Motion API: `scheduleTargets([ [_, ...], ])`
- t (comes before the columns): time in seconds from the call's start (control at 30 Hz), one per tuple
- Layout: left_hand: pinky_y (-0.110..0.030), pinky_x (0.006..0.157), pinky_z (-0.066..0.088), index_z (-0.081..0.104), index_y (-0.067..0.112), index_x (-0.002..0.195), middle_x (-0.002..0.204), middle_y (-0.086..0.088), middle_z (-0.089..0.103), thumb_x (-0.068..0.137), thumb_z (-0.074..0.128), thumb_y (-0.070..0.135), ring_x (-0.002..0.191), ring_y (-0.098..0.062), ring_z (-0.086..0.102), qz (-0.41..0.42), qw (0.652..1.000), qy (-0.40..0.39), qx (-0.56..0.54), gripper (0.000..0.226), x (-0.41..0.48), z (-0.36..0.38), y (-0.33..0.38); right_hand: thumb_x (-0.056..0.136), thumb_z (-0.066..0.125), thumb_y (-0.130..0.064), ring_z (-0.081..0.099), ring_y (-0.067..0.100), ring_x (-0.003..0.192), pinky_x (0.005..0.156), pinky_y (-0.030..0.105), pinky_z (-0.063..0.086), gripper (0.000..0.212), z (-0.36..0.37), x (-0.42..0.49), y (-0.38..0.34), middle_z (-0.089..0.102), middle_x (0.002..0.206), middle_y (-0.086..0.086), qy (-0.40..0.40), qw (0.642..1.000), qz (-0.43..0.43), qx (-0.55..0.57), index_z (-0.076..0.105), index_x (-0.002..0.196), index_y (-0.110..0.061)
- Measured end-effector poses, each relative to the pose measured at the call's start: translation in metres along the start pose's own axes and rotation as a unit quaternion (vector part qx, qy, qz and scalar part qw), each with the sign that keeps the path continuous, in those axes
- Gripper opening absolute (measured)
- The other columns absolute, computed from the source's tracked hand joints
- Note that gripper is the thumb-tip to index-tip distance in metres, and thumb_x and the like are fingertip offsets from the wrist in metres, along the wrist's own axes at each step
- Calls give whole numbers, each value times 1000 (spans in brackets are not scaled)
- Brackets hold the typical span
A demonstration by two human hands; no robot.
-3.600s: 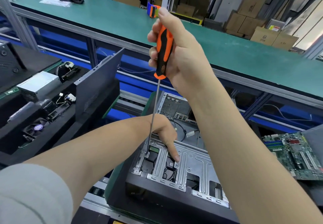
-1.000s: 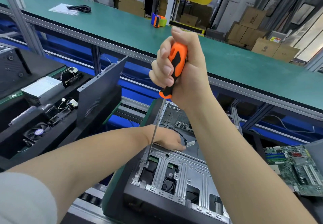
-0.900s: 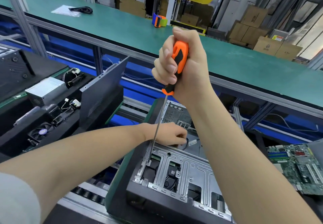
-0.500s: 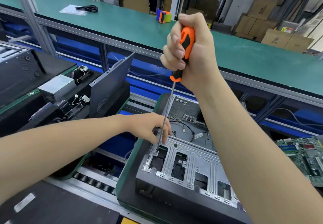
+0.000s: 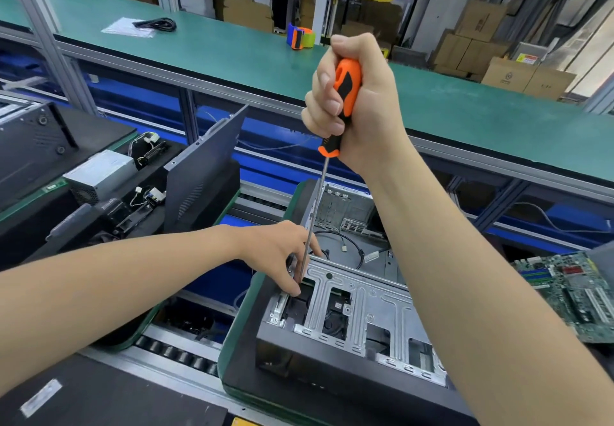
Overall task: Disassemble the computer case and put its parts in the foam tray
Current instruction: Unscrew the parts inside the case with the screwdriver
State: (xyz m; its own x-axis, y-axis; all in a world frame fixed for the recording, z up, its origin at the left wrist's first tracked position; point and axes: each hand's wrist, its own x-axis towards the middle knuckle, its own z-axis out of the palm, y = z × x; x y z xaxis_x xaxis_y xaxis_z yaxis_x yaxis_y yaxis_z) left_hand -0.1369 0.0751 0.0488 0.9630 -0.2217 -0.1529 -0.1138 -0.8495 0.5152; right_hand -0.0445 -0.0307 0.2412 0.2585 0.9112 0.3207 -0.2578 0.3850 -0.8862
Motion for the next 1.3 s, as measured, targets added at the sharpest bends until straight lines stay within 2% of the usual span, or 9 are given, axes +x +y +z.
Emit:
scheduleTargets([
  [0.17, 2, 78, 38, 79, 4, 87, 96, -2, 74, 82, 84, 27, 92, 37, 44, -18, 1000, 3, -15, 24, 6, 5, -5, 106, 35, -19, 25, 18, 34, 43, 25, 24, 54, -4, -1, 0, 39, 45, 3, 9, 1000, -3, -8, 55, 56, -9],
  [0.3, 4, 82, 31, 80, 15, 78, 115, -2, 71, 84, 81, 28, 101, 37, 39, -7, 1000, 7, -3, 15, 7, 9, -8, 106, 36, -20, 25, 18, 35, 44, 28, 20, 54, -7, -2, 0, 39, 46, 3, 15, 1000, -2, -16, 55, 57, -9],
  [0.47, -5, 97, 16, 74, 25, 78, 129, 18, 53, 84, 75, 38, 118, 33, 18, 0, 999, 40, 25, 14, 12, 16, -9, 106, 37, -21, 26, 18, 34, 46, 33, 17, 55, -12, -5, -3, 40, 46, 2, 24, 999, -1, -28, 57, 57, -10],
  [0.73, -22, 100, 39, 69, 29, 90, 116, 17, 54, 87, 68, 39, 113, -1, 48, 37, 998, 37, 30, 10, 48, 20, 17, 106, 41, -22, 25, 19, 38, 47, 34, 20, 47, -29, -27, -28, 40, 48, 3, 68, 994, -24, -86, 50, 61, -9],
  [0.83, -24, 85, 45, 61, 29, 96, 102, 16, 53, 93, 63, 36, 97, -6, 52, 8, 999, 45, 26, 9, 70, 21, 28, 99, 53, -17, 24, 20, 41, 48, 37, 18, 38, -40, -42, -45, 38, 49, 2, 93, 982, -65, -149, 45, 62, -11],
  [0.93, -17, 65, 38, 53, 28, 91, 92, 14, 54, 100, 54, 33, 78, -5, 51, -39, 998, 44, -1, 11, 96, 23, 43, 100, 59, -8, 26, 20, 41, 46, 28, 25, 41, -57, -59, -63, 38, 50, 3, 117, 964, -114, -208, 42, 63, -13],
  [1.03, -25, 61, 39, 52, 19, 93, 88, 2, 61, 105, 44, 32, 67, -12, 45, -63, 997, 26, -30, 20, 126, 25, 62, 100, 63, -5, 33, 20, 39, 46, 24, 34, 45, -79, -80, -78, 41, 47, 2, 143, 939, -163, -267, 43, 61, -15],
  [1.2, -28, 74, 53, 57, 23, 104, 99, 11, 72, 108, 44, 39, 82, -7, 67, -88, 981, 50, -167, 21, 181, 43, 116, 100, 66, -11, 38, 23, 42, 49, 27, 39, 45, -131, -124, -95, 44, 47, 2, 210, 914, -184, -293, 43, 62, -18],
  [1.3, -37, 90, 59, 59, 12, 104, 101, 3, 77, 107, 48, 33, 95, -16, 73, -71, 952, 41, -296, 23, 220, 62, 161, 100, 66, -13, 38, 22, 45, 52, 28, 40, 44, -171, -158, -103, 44, 51, 5, 253, 912, -174, -273, 42, 63, -17],
])
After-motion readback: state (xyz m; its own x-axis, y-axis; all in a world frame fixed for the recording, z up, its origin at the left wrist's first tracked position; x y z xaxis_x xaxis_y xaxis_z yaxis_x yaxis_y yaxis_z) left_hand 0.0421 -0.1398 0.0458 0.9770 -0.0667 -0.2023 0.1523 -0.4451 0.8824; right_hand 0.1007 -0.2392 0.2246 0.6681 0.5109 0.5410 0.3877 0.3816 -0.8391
